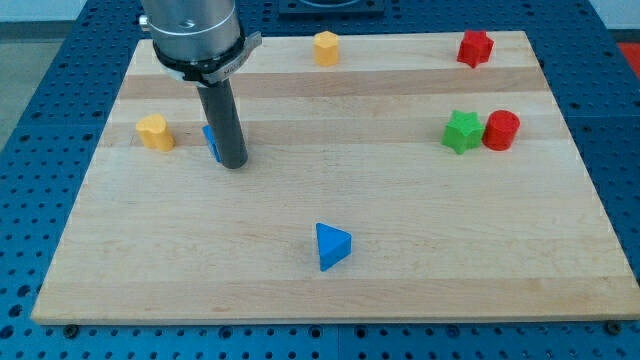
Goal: Move the blue cube slightly towards left
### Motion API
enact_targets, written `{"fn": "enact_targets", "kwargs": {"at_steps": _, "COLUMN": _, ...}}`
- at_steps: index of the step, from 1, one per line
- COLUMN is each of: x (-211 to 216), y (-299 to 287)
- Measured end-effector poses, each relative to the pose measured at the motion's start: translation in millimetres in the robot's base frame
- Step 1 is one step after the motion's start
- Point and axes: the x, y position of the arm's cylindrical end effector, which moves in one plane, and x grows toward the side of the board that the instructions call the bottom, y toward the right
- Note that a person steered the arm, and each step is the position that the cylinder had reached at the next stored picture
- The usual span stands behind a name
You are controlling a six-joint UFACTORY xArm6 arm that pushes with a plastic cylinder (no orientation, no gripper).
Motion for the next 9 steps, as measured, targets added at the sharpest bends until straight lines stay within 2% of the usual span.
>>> {"fn": "enact_targets", "kwargs": {"at_steps": 4, "x": -21, "y": 48}}
{"fn": "enact_targets", "kwargs": {"at_steps": 6, "x": -27, "y": 42}}
{"fn": "enact_targets", "kwargs": {"at_steps": 9, "x": -27, "y": -7}}
